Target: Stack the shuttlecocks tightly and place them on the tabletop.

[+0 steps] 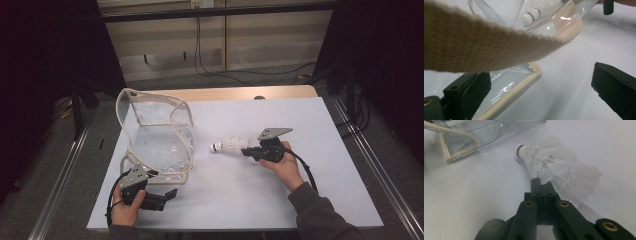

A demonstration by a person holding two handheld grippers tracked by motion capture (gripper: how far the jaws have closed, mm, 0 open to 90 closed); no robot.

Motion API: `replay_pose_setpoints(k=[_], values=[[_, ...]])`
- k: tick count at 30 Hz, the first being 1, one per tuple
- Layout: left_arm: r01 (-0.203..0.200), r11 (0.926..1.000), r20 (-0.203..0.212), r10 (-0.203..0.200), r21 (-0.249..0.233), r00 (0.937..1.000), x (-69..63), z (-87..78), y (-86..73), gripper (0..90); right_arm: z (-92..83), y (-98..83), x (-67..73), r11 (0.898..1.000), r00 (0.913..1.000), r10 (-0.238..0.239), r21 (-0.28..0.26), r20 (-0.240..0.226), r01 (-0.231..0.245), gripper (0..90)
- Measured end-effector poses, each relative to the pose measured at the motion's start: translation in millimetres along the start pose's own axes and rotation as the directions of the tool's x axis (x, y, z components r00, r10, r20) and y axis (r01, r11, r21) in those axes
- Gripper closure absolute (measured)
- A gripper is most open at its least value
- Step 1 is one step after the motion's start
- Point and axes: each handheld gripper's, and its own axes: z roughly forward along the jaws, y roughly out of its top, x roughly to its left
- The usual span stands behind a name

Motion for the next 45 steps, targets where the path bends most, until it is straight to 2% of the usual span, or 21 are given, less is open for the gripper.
replay_pose_setpoints(k=[45], values=[[-0.003, 1.0, -0.002, 0.003, 0.0, 1.0, 0.0, 0.0, -0.1, 2.6, 10.4, -2.6, 2.7, 1.0, 1.0, 0.006, 0.018, 0.005, -0.006, 89.3]])
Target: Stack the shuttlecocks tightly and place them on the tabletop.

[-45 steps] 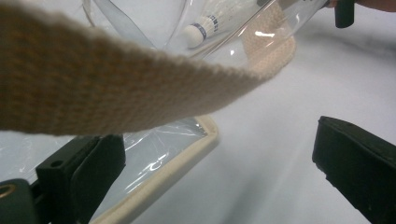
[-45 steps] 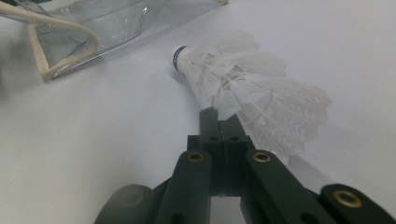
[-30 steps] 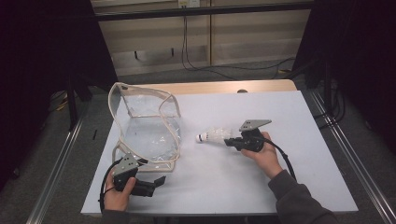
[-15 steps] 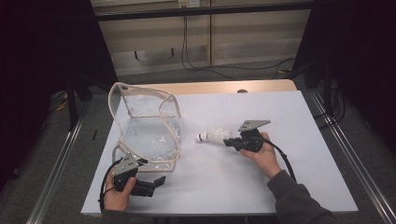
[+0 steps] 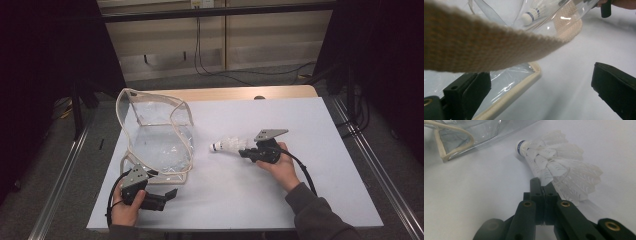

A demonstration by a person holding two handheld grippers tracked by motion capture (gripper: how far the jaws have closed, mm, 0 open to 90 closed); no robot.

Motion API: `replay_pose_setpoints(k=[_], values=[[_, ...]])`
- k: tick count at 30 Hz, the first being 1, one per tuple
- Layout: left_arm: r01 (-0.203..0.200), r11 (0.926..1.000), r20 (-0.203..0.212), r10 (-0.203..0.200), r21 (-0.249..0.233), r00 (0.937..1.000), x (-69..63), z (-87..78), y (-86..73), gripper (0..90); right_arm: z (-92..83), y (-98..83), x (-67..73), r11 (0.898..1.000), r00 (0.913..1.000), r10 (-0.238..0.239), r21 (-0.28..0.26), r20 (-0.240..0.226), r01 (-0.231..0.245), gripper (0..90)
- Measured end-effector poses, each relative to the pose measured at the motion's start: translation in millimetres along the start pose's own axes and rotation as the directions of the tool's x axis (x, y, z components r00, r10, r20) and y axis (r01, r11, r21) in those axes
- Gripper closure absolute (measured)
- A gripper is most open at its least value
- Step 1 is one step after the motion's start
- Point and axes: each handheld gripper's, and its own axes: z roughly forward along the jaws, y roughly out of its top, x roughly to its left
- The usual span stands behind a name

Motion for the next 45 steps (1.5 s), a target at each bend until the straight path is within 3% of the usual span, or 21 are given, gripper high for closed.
replay_pose_setpoints(k=[28, 35, 45], values=[[-0.001, 1.0, 0.001, 0.001, 0.002, 1.0, 0.1, -0.2, -0.1, 2.6, 5.4, -2.6, 0.5, 1.0, 1.0, 0.0, 0.026, 0.009, -0.001, 78.4], [-0.001, 1.0, 0.001, 0.001, 0.002, 1.0, 0.2, -0.2, 0.1, 2.6, 2.9, -2.3, 1.1, 0.999, 0.9999, -0.004, 0.035, 0.015, 0.004, 72.7], [0.002, 1.0, 0.001, -0.002, 0.0, 1.0, 0.1, 0.0, 0.3, 2.6, -4.2, -4.5, 1.1, 0.999, 0.9997, -0.003, 0.046, 0.023, 0.002, 71.2]])
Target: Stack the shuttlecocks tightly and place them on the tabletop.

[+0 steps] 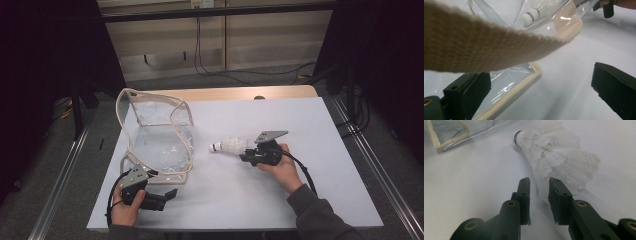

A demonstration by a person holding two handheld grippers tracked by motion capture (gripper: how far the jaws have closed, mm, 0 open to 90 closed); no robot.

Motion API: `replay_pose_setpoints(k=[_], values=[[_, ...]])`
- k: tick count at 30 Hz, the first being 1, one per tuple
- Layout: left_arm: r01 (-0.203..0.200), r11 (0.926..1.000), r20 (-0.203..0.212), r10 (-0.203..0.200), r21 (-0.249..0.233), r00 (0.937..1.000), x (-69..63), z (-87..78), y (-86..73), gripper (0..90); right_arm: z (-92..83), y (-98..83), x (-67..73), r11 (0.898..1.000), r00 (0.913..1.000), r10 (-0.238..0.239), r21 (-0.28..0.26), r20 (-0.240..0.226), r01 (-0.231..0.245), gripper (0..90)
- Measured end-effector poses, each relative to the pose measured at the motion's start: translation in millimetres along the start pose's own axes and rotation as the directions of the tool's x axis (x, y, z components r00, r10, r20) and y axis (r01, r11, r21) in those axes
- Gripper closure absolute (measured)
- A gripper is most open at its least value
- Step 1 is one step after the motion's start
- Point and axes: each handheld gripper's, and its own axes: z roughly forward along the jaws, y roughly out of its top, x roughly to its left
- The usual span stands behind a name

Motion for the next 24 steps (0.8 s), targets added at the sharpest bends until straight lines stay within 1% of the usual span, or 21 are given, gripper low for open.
replay_pose_setpoints(k=[2, 4, 6, 9, 14, 17, 20, 22, 24], values=[[0.001, 1.0, 0.001, -0.001, -0.001, 1.0, 0.0, 0.1, -0.1, 2.6, -1.3, -0.7, -0.3, 1.0, 1.0, 0.002, 0.0, 0.0, -0.002, 73.3], [0.001, 1.0, 0.0, -0.001, -0.001, 1.0, 0.0, 0.1, 0.0, 2.6, -2.1, -0.8, -0.1, 1.0, 1.0, -0.001, -0.002, -0.009, 0.001, 77.8], [0.001, 1.0, 0.0, -0.001, -0.001, 1.0, 0.0, 0.1, 0.1, 2.6, -2.2, -0.5, 0.6, 1.0, 0.9999, -0.007, 0.001, -0.015, 0.007, 84.6], [0.002, 1.0, 0.0, -0.002, -0.002, 1.0, 0.0, 0.2, 0.1, 2.6, -1.1, -0.2, 1.7, 1.0, 0.9994, -0.021, 0.0, -0.027, 0.021, 89.5], [0.0, 1.0, -0.002, 0.0, -0.001, 1.0, 0.2, 0.2, 0.1, 2.6, -0.6, 0.7, 1.7, 0.999, 0.9991, -0.031, -0.015, -0.028, 0.031, 90.0], [0.0, 1.0, -0.003, 0.0, -0.001, 1.0, 0.1, 0.3, 0.2, 2.6, -0.6, 1.1, 1.4, 0.999, 0.9993, -0.028, -0.021, -0.026, 0.027, 90.0], [0.0, 1.0, -0.003, 0.0, -0.001, 1.0, 0.1, 0.2, 0.2, 2.6, 0.6, 0.6, 1.4, 0.999, 0.9992, -0.028, -0.016, -0.028, 0.028, 90.0], [-0.001, 1.0, -0.003, 0.001, 0.0, 1.0, 0.1, 0.2, 0.2, 2.6, 1.8, 0.0, 1.6, 1.0, 0.9992, -0.029, -0.012, -0.027, 0.029, 88.9], [0.002, 1.0, -0.001, -0.002, -0.001, 1.0, -0.1, 0.3, 0.1, 2.6, 2.2, -0.2, 1.4, 1.0, 0.9994, -0.025, -0.012, -0.024, 0.025, 86.0]])
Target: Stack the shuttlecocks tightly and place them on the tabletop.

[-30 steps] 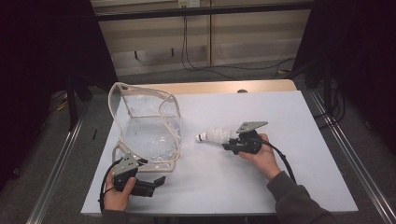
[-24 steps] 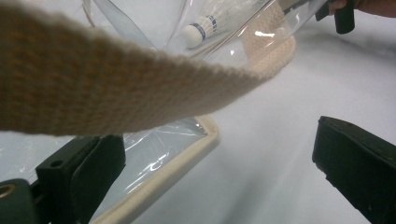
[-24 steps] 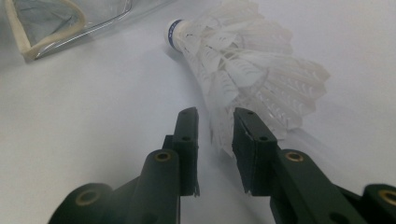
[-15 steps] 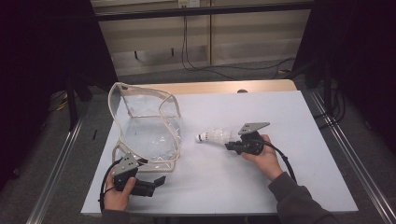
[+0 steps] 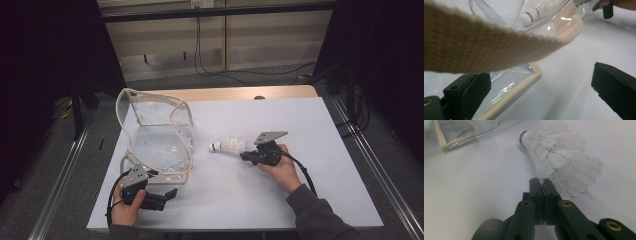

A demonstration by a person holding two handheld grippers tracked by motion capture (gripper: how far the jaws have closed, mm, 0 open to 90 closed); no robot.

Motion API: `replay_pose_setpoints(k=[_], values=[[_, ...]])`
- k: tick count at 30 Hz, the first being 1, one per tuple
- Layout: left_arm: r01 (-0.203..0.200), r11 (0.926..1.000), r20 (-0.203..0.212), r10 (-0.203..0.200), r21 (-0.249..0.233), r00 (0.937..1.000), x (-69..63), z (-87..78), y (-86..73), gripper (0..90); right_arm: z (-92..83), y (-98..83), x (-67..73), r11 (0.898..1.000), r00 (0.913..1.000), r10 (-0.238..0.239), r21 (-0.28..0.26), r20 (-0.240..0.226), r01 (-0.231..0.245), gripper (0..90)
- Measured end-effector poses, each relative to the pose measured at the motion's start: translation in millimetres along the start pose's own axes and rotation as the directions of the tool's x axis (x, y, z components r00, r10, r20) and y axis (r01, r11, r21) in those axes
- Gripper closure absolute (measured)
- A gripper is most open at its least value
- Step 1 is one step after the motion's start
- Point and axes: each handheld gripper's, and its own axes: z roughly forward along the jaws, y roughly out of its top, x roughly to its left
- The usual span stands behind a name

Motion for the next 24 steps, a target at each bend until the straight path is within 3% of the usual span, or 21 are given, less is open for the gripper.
replay_pose_setpoints(k=[16, 24], values=[[0.0, 1.0, 0.002, 0.0, 0.002, 1.0, 0.4, -0.4, -0.1, 2.6, -6.3, 2.0, -1.5, 0.998, 0.9986, 0.048, -0.037, 0.024, -0.047, 53.3], [0.001, 1.0, 0.007, -0.001, -0.005, 1.0, 0.9, -0.1, -0.6, 2.6, -6.1, 3.4, -2.6, 0.994, 0.9952, 0.094, -0.068, 0.029, -0.091, 34.7]])
